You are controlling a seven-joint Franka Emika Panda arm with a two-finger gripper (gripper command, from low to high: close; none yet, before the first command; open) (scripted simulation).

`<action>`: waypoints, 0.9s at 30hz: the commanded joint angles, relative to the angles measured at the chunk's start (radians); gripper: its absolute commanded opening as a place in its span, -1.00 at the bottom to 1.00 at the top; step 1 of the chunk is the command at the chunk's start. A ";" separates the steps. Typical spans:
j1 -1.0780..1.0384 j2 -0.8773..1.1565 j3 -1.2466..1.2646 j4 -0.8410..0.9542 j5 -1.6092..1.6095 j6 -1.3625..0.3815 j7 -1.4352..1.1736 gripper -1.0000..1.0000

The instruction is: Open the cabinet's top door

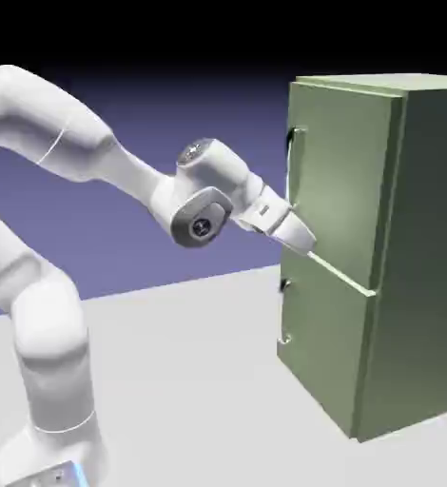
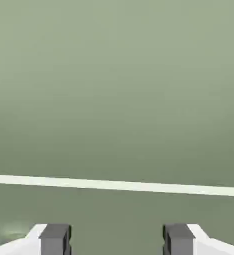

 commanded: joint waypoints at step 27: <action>-0.325 -0.238 0.421 0.120 1.174 -0.038 0.547 0.00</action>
